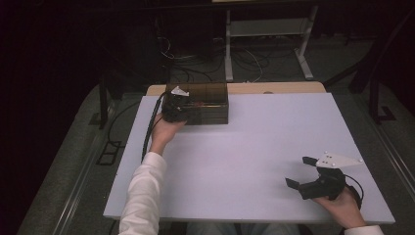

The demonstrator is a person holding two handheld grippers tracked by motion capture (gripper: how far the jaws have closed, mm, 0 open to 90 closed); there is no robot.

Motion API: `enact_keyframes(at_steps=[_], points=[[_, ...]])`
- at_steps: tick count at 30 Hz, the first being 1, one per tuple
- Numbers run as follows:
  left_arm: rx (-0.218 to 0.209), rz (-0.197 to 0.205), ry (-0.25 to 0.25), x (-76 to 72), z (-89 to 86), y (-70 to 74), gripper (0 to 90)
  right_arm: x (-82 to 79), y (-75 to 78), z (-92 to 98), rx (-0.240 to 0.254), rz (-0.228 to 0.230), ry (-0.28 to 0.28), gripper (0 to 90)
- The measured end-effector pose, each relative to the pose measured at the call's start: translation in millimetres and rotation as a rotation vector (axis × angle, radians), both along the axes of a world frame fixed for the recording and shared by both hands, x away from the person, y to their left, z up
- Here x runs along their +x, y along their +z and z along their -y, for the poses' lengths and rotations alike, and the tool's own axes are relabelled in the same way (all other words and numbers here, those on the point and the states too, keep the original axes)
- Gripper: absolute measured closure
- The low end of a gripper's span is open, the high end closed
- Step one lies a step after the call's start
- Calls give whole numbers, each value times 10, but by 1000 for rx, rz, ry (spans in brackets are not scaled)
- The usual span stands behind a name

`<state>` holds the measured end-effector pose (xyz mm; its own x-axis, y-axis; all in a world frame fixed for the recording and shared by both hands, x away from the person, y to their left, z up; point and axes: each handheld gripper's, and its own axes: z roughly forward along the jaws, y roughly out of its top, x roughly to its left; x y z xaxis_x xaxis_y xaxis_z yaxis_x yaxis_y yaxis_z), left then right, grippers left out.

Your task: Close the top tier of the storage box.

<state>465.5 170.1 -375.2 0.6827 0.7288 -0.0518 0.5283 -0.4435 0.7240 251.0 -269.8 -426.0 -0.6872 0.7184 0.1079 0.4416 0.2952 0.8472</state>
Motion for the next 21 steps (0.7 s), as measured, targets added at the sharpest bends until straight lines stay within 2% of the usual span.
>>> enact_keyframes(at_steps=[11, 16, 21], points=[[-74, 0, 30, -135, -127, 22, 572, -6, 4, -27, -1, 2, 6, 0], [-83, 12, 28, -215, -149, 73, 458, -8, 3, -45, -5, 1, 11, 0], [-99, 20, 21, -296, -158, 112, 386, -9, 5, -44, -4, 2, 10, 0]])
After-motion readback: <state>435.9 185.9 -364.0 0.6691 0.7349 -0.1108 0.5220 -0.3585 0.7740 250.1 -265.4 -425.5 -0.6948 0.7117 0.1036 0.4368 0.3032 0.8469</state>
